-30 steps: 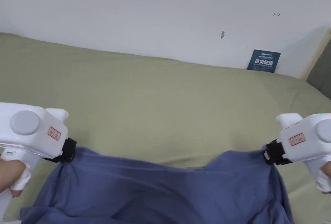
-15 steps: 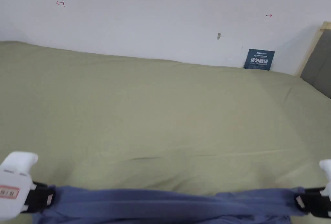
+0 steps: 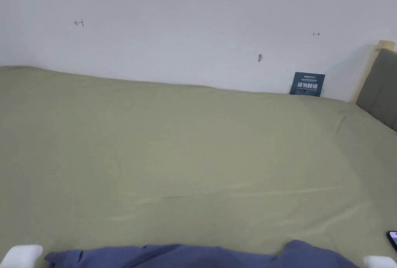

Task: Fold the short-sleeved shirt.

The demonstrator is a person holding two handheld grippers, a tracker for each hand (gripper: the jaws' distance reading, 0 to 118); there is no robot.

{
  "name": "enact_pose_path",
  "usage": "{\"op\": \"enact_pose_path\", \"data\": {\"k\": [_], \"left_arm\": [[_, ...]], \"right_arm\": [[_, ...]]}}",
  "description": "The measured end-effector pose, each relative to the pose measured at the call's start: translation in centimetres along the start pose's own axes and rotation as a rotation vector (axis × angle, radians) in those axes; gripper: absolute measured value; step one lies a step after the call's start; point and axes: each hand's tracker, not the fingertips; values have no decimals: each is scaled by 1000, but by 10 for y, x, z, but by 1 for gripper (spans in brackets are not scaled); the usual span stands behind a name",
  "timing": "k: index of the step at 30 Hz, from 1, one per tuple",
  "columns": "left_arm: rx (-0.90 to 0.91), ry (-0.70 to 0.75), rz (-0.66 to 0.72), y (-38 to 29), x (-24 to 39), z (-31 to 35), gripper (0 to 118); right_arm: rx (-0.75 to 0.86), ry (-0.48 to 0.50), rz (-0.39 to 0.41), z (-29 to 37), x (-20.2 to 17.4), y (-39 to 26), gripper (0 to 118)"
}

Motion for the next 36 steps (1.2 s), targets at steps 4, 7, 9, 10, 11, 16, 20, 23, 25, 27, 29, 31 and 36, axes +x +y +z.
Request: {"op": "enact_pose_path", "data": {"k": [4, 7, 9, 10, 11, 16, 20, 23, 25, 27, 29, 31, 36], "left_arm": [[-51, -60, 69, -6, 6, 16, 95], [42, -53, -14, 0, 29, 58, 95], [106, -41, -43, 10, 49, 78, 95], [152, -22, -51, 16, 63, 87, 95], [161, -39, -71, 24, 76, 92, 95], [206, 64, -118, 46, 151, 76, 35], [201, 47, -99, 39, 198, 45, 0], [208, 35, -90, 22, 231, 29, 0], [197, 112, -132, 13, 249, 20, 0], [169, 119, -160, 9, 259, 11, 0], [168, 124, -140, 6, 264, 7, 0], [163, 112, -117, 4, 264, 5, 0], [168, -25, -83, 16, 228, 19, 0]], "right_arm": [[72, 53, -58, 30, -4, 3, 76], [186, 84, -98, 69, -13, 8, 76], [230, 82, -104, 88, -25, 14, 76], [259, 73, -100, 96, -34, 18, 76], [276, 44, -83, 98, -45, 22, 76], [303, -54, -29, 89, -113, 33, 73], [293, -62, -11, 60, -157, 27, 1], [359, -109, 20, 41, -188, 8, 1], [306, -158, 75, 25, -203, 1, 1], [299, -122, 51, 18, -208, -5, 1], [295, -123, 39, 14, -213, -6, 1], [297, -143, 54, 12, -217, -8, 1], [308, -111, 54, 27, -203, -9, 1]]}}
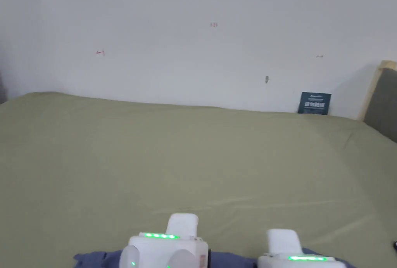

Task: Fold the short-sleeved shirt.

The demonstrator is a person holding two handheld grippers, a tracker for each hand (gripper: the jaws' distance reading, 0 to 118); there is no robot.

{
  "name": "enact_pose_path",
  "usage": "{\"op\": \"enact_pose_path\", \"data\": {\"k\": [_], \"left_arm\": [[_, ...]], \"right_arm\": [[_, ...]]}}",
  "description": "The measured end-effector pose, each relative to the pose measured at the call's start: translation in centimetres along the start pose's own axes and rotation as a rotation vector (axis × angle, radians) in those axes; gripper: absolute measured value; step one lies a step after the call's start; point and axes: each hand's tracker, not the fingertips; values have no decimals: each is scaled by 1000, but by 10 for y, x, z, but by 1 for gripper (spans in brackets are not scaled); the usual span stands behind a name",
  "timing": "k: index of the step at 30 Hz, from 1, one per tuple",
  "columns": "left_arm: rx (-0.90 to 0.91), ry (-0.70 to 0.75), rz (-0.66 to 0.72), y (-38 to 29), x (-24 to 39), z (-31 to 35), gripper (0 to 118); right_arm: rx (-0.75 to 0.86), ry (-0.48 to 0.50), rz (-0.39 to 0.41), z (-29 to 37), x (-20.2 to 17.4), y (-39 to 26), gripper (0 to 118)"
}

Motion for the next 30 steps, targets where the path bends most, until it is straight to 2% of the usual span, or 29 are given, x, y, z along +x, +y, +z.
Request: {"op": "enact_pose_path", "data": {"k": [2, 4, 6, 7, 9, 10, 11, 15, 17, 19, 22, 25, 30], "left_arm": [[17, -91, 112, 7, -51, 10, 0], [6, -169, 184, 12, -112, 15, 0], [0, -337, 231, 4, -171, 18, 1], [-11, -455, 276, -3, -199, 19, 26], [0, -521, 377, -17, -228, 24, 104], [0, -564, 402, -25, -245, 23, 118], [5, -600, 433, -35, -258, 27, 118], [-61, -484, 598, -43, -302, 5, 118], [-86, -455, 656, -74, -309, 6, 118], [-89, -504, 719, -88, -313, -3, 118], [15, -596, 764, -90, -298, 2, 118], [41, -683, 843, -85, -305, -25, 118], [61, -738, 801, -67, -300, -43, 118]], "right_arm": [[9, 14, -14, 7, 18, 3, 1], [19, 37, -69, 12, 34, 4, 1], [29, 43, -92, 18, 44, 8, 1], [29, 40, -91, 20, 47, 9, 1], [32, 51, -94, 25, 52, 12, 1], [30, 60, -101, 27, 53, 13, 1], [28, 69, -103, 27, 54, 14, 1], [17, 90, -103, 29, 56, 13, 1], [4, 93, -97, 31, 55, 12, 1], [-8, 103, -101, 30, 54, 11, 1], [-22, 120, -112, 25, 54, 10, 1], [-35, 144, -135, 16, 53, 8, 1], [-59, 193, -161, 10, 47, 2, 1]]}}
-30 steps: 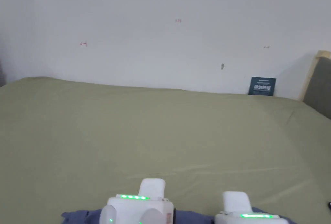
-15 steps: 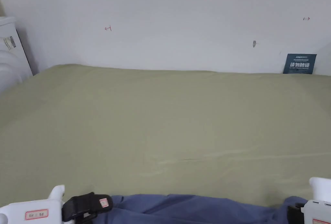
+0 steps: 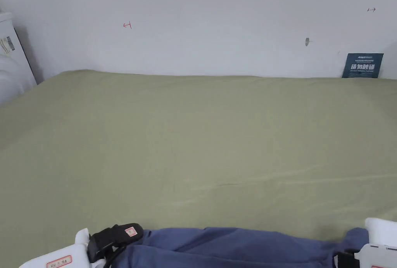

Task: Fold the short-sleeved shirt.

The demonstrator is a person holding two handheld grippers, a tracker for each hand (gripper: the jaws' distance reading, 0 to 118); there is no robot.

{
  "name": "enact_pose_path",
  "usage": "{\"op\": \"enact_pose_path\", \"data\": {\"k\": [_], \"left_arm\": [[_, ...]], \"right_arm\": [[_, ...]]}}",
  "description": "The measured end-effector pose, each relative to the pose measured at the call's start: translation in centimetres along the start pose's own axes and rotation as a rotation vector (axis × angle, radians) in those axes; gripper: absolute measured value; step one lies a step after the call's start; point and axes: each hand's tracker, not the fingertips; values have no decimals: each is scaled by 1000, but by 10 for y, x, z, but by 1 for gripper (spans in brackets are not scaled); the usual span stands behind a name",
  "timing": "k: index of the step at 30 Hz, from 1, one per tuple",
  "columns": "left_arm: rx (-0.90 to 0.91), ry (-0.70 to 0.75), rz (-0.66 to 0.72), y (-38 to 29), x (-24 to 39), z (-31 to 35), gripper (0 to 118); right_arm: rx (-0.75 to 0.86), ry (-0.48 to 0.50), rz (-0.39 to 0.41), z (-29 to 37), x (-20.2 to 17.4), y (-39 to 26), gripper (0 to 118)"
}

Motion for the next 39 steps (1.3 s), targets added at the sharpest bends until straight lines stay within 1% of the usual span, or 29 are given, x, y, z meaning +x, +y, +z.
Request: {"op": "enact_pose_path", "data": {"k": [1, 2, 3, 4, 5, 6, 7, 8, 9, 10, 13, 16, 17, 18, 20, 22, 25, 29, 32, 33, 34, 35, 36, 37, 38, 39], "left_arm": [[-22, -4, 2, 4, 1, -1, 115], [-39, -2, 10, 0, 0, 1, 101], [-62, 15, 30, -2, -1, 2, 66], [-99, 130, 25, -4, -6, 5, 8], [-115, 262, -26, -3, -11, 10, 8], [-93, 337, -41, -5, -8, -8, 8], [-93, 222, 4, -4, -10, -8, 8], [-76, 178, 30, -1, -13, -1, 8], [-74, 220, 3, 5, -14, 8, 8], [-100, 257, -67, 8, -3, -7, 8], [-174, 307, -188, 21, 9, -3, 8], [-215, 383, -336, 30, 55, -15, 8], [-207, 390, -374, 33, 68, -18, 8], [-212, 405, -411, 14, 101, -22, 8], [-202, 412, -492, 7, 137, -34, 8], [-239, 378, -537, -8, 171, -52, 8], [-309, 369, -615, -35, 206, -91, 8], [-425, 348, -620, -64, 221, -149, 8], [-484, 350, -608, -77, 212, -186, 8], [-521, 324, -548, -85, 209, -196, 9], [-533, 308, -543, -90, 206, -205, 14], [-556, 287, -532, -94, 202, -211, 30], [-560, 281, -520, -96, 199, -216, 55], [-523, 325, -596, -92, 195, -219, 89], [-529, 314, -582, -96, 194, -220, 94], [-498, 298, -552, -95, 192, -219, 93]], "right_arm": [[-3, 2, 2, -1, -1, -1, 1], [-4, 1, 4, -1, -2, -3, 1], [-4, 0, 5, -2, -1, -4, 1], [-5, 2, 4, -1, 0, -4, 1], [-5, 7, 0, 1, 1, -5, 1], [-2, 10, -3, 3, 1, -5, 1], [3, 8, -3, 5, 2, -5, 1], [6, 4, 2, 8, 3, -5, 1], [13, 0, 8, 12, 4, -5, 1], [17, -3, 10, 15, 5, -4, 1], [35, -8, 11, 25, 8, -1, 1], [54, -5, 7, 29, 11, 3, 1], [58, -3, 7, 31, 11, 4, 1], [60, -3, 6, 33, 12, 4, 1], [69, -5, 7, 37, 13, 6, 1], [78, 0, -1, 39, 15, 7, 1], [84, 3, -7, 42, 19, 7, 1], [98, -4, -12, 56, 23, 4, 1], [105, -15, -27, 62, 31, 2, 1], [107, -19, -29, 63, 34, 1, 1], [106, -24, -33, 64, 36, 1, 1], [106, -29, -36, 64, 38, 0, 1], [108, -32, -40, 64, 41, 0, 1], [110, -33, -47, 64, 43, -1, 1], [110, -31, -54, 64, 44, -1, 1], [108, -28, -60, 63, 46, -2, 1]]}}
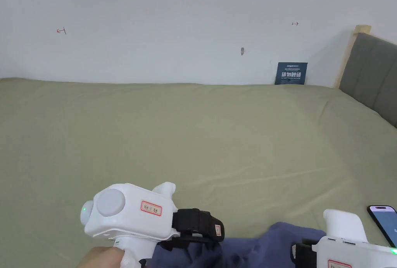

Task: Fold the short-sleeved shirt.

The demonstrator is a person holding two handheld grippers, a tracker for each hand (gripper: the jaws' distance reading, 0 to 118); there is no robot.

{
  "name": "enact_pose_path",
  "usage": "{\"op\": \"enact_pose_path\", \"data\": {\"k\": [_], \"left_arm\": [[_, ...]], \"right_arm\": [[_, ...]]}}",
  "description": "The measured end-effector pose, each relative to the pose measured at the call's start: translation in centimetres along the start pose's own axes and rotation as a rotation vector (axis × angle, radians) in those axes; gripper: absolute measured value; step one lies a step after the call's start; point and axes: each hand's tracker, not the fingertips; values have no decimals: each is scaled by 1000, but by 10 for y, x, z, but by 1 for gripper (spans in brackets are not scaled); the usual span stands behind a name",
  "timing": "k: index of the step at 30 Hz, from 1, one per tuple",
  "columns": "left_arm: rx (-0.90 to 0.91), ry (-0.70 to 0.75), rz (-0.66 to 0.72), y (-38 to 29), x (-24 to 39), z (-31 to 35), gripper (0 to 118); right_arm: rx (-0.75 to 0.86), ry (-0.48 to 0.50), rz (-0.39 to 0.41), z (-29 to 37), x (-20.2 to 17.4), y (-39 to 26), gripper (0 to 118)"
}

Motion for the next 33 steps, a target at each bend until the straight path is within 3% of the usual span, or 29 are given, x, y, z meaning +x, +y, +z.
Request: {"op": "enact_pose_path", "data": {"k": [3, 4, 5, 6, 7, 9, 12, 17, 22, 25, 29, 33], "left_arm": [[72, -22, 69, -1, -12, 7, 91], [102, -18, 98, -3, -18, 11, 77], [125, -19, 126, -6, -25, 14, 53], [128, -22, 164, -10, -33, 15, 19], [124, 2, 178, -16, -36, 13, 0], [131, 84, 203, -26, -46, 6, 0], [101, -8, 268, -39, -51, -18, 0], [16, -15, 229, -51, -32, -74, 0], [4, -120, 345, -61, -17, -130, 0], [-2, -134, 336, -64, -13, -141, 0], [54, -171, 334, -57, -14, -108, 0], [133, -177, 247, -41, -42, -27, 0]], "right_arm": [[-1, 1, -3, 0, 0, -2, 1], [0, 3, -2, 0, 0, -2, 1], [0, 7, -5, 0, 0, -2, 1], [1, 11, -9, 0, 0, -3, 1], [5, 20, -11, 1, -1, -4, 1], [15, 30, -15, 2, -1, -4, 1], [29, 39, -20, 6, -1, -5, 1], [44, 32, -27, 11, 4, -5, 1], [59, 24, -31, 21, 6, -8, 1], [58, 19, -34, 21, 8, -8, 1], [60, 19, -33, 22, 8, -8, 1], [60, 24, -26, 18, 4, -2, 1]]}}
